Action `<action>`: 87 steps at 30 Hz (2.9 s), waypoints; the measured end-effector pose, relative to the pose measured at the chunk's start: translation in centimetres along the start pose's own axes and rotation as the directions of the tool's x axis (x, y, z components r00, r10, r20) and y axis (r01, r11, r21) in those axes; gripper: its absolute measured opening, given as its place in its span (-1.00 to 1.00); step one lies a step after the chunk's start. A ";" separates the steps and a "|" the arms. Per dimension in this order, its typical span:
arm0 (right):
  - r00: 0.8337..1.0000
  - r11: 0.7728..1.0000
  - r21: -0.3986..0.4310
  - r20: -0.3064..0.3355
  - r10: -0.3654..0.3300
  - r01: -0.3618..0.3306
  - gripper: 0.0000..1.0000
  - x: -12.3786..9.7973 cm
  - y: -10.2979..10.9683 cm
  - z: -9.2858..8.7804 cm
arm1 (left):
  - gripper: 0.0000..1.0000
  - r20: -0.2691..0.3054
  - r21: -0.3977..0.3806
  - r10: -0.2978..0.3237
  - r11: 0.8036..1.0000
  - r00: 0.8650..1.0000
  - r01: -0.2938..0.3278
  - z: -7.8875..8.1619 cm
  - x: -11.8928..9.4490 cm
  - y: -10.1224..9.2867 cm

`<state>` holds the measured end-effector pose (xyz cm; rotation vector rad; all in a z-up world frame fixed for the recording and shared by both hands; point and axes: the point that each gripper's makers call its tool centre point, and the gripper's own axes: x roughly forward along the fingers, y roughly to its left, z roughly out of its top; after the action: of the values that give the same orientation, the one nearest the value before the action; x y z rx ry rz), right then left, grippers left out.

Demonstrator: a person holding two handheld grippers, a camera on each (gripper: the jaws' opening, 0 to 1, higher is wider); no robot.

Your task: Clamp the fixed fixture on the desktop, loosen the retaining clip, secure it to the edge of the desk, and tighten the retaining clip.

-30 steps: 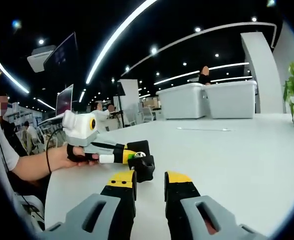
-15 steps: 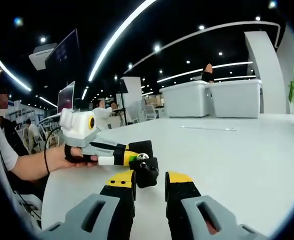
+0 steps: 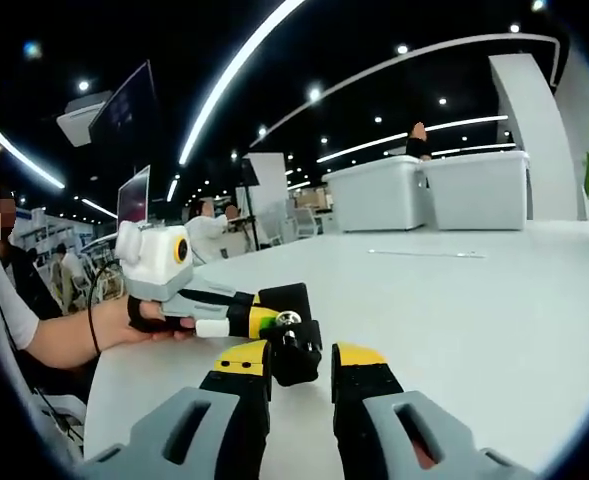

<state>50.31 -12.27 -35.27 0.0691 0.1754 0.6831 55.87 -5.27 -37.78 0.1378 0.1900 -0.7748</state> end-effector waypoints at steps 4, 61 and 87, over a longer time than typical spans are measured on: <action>1.000 1.000 0.011 -0.006 -0.001 0.001 -0.55 0.1 -0.1 -0.1 | -0.91 -0.001 0.002 0.001 1.000 1.000 -0.001 0.0 0.0 0.0; 0.999 0.997 -0.056 -0.003 0.053 -0.053 -0.30 1.0 1.1 -0.1 | -0.91 -0.004 0.028 0.009 1.000 1.000 -0.009 -0.3 0.2 0.0; 0.998 0.996 -0.071 -0.034 0.052 -0.054 -0.52 1.7 0.6 -1.0 | -0.91 -0.002 0.028 0.012 1.000 1.000 -0.012 -0.3 0.1 0.0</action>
<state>51.08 -10.73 -36.38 -0.0064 0.1804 0.7434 55.94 -5.28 -38.07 0.1658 0.1803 -0.7658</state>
